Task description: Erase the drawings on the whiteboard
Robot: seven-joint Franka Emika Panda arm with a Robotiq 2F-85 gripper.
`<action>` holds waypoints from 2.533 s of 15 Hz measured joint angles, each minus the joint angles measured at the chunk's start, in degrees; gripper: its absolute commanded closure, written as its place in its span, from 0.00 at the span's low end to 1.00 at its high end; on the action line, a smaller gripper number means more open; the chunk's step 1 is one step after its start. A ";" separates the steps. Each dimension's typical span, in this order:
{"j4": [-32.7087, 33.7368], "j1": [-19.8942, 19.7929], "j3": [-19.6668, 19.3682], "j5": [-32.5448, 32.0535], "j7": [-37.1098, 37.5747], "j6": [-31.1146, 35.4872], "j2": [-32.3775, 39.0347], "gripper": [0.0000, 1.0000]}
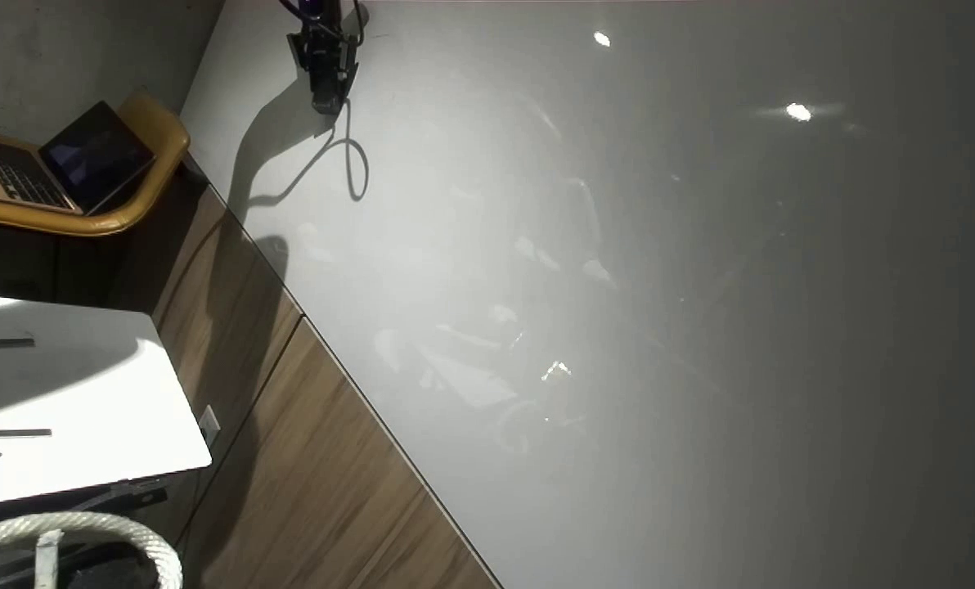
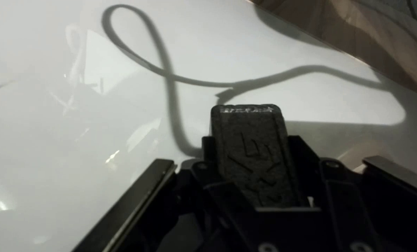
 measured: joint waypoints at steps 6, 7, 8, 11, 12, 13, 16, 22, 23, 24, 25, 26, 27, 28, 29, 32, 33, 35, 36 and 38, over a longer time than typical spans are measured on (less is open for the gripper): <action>5.41 2.18 -4.50 3.14 -1.61 -0.61 4.79 0.71; 5.46 2.19 -5.23 3.99 -1.76 -0.69 4.62 0.71; 5.45 2.19 -5.99 4.64 -1.79 -0.97 4.26 0.71; 5.45 1.90 -8.26 5.46 -1.87 -3.09 2.09 0.71; 5.45 1.68 -8.93 5.48 -1.90 -3.91 1.14 0.71; 5.46 1.42 -9.58 5.49 -1.94 -4.74 0.14 0.71; 5.47 0.12 -11.19 5.49 -2.34 -6.95 -3.21 0.71; 5.46 -5.78 -11.77 6.49 -4.50 -11.36 -9.17 0.71; 5.46 -7.03 -11.75 7.08 -4.89 -12.08 -9.87 0.71; 5.43 -8.27 -11.68 7.77 -5.21 -12.74 -10.50 0.71; 5.42 -9.50 -11.53 8.69 -5.33 -13.39 -11.01 0.71; 5.43 -10.65 -11.27 9.63 -5.27 -13.95 -11.47 0.71; 5.43 -11.54 -11.05 10.36 -5.14 -14.17 -11.97 0.71; 5.44 -12.37 -10.70 11.20 -4.98 -14.44 -12.41 0.71; 5.44 -12.92 -10.34 11.74 -4.84 -14.83 -12.72 0.71; 5.26 -13.63 -9.59 12.71 -4.72 -17.53 -12.90 0.71; 5.07 -13.79 -9.37 13.05 -4.69 -19.13 -12.87 0.71; 4.95 -14.18 -9.08 13.40 -4.68 -23.32 -12.57 0.71; 4.95 -14.31 -9.05 13.43 -4.68 -25.48 -12.34 0.71; 4.97 -14.42 -9.04 13.47 -4.68 -29.16 -11.92 0.71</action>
